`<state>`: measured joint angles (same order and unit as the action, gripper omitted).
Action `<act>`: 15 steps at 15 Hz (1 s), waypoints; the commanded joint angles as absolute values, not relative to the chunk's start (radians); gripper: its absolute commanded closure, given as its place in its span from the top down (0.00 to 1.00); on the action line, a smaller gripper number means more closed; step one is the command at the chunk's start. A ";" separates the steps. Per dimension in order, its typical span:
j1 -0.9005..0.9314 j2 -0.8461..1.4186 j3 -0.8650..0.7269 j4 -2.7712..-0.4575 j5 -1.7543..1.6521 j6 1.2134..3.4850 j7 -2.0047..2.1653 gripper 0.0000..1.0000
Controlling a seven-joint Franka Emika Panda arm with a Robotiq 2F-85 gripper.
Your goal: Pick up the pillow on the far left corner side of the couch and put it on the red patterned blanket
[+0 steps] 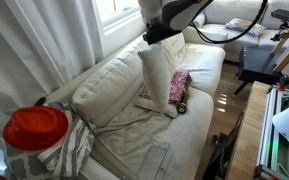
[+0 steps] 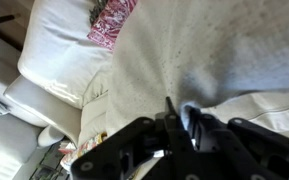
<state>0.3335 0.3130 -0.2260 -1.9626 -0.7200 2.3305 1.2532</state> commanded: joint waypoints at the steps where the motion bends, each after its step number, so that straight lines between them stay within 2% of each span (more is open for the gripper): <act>1: 0.249 0.218 -0.180 -2.071 -0.868 2.345 1.229 0.03; 8: 0.125 0.193 -0.141 -2.154 -0.969 2.325 1.181 0.03; 15: 0.086 0.282 -0.118 -2.110 -1.122 2.353 1.202 0.03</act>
<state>0.1105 0.2490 -0.1481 -2.1375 -1.0444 2.3438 1.2030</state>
